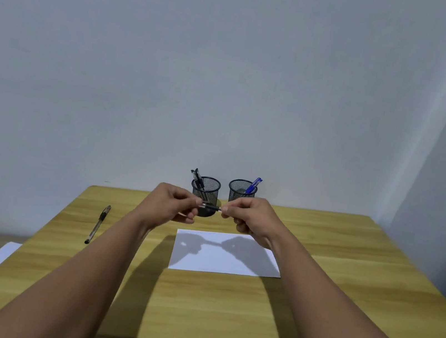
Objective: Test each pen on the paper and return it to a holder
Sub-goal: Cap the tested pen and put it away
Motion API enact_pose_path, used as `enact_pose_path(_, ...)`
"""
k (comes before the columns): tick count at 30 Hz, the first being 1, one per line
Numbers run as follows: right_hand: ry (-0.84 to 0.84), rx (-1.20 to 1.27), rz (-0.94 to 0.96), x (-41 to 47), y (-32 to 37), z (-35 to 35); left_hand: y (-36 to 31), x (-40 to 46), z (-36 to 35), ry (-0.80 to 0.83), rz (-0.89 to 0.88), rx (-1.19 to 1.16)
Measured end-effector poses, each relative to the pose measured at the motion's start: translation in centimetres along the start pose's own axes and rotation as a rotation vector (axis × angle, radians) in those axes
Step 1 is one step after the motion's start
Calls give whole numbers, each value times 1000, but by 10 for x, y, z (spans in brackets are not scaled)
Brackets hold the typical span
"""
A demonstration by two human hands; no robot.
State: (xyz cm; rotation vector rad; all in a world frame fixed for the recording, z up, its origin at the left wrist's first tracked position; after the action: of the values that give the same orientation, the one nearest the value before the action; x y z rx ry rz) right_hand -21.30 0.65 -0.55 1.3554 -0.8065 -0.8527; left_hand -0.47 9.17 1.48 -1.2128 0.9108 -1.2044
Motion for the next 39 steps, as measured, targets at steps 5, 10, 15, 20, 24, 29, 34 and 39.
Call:
enact_pose_path(5, 50, -250, 58, -14, 33, 11, -29, -5, -14, 9, -4, 16)
enact_pose_path(10, 4, -649, 138, -45, 58, 36, -71, 4, -68, -42, -139, 25)
enact_pose_path(15, -402, -602, 55, -106, 47, 155, -77, 6, -176, 48, -260, 335)
enact_pose_path(20, -812, -512, -63, -196, 6, 285, -49, -12, -306, 282, -397, 644)
enact_pose_path(24, -1172, -382, -192, -273, -48, 368, -25, -19, -397, 409, -485, 797)
enact_pose_path(29, -1462, -409, -490, -369, -144, 424, -2, -16, -483, 535, -613, 938)
enact_pose_path(34, -1202, -419, -897, -405, -267, 418, 19, 0, -536, 624, -707, 978)
enact_pose_path(39, -1020, -381, -1068, -413, -354, 404, 40, 10, -550, 554, -715, 958)
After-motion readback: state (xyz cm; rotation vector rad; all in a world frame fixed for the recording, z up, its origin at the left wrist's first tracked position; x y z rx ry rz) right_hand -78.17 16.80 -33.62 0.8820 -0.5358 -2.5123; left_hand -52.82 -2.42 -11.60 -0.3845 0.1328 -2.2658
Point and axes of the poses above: each hand's wrist, its own x-axis towards the middle knuckle, its own z-axis out of the back of the hand, y = z × x, the point moved 4 cm from there along x, towards the middle knuckle, and after that the axes turned 2 degrees about -y, right-handed, at the moved point
